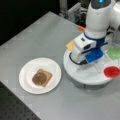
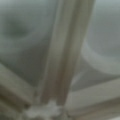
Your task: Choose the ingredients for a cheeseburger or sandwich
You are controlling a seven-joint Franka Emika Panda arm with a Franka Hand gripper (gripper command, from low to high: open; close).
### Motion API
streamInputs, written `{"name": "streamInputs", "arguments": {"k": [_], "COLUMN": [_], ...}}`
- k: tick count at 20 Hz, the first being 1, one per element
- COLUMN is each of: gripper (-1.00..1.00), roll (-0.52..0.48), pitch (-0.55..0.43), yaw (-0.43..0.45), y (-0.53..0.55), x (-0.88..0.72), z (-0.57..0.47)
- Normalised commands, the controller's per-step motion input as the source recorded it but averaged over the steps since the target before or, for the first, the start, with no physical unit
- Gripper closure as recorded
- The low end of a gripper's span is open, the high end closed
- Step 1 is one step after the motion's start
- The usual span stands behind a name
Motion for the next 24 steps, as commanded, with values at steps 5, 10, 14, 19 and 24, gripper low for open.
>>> {"name": "streamInputs", "arguments": {"k": [5,10,14,19,24], "gripper": [-1.00,-1.00,-1.00,-1.00,-1.00], "roll": [0.105,0.173,0.209,0.131,0.059], "pitch": [0.369,0.429,0.460,0.384,0.234], "yaw": [0.231,0.147,0.006,-0.114,-0.067], "y": [-0.31,-0.31,-0.30,-0.29,-0.22], "x": [0.61,0.59,0.51,0.41,0.34], "z": [-0.78,-0.63,-0.32,0.08,0.45]}}
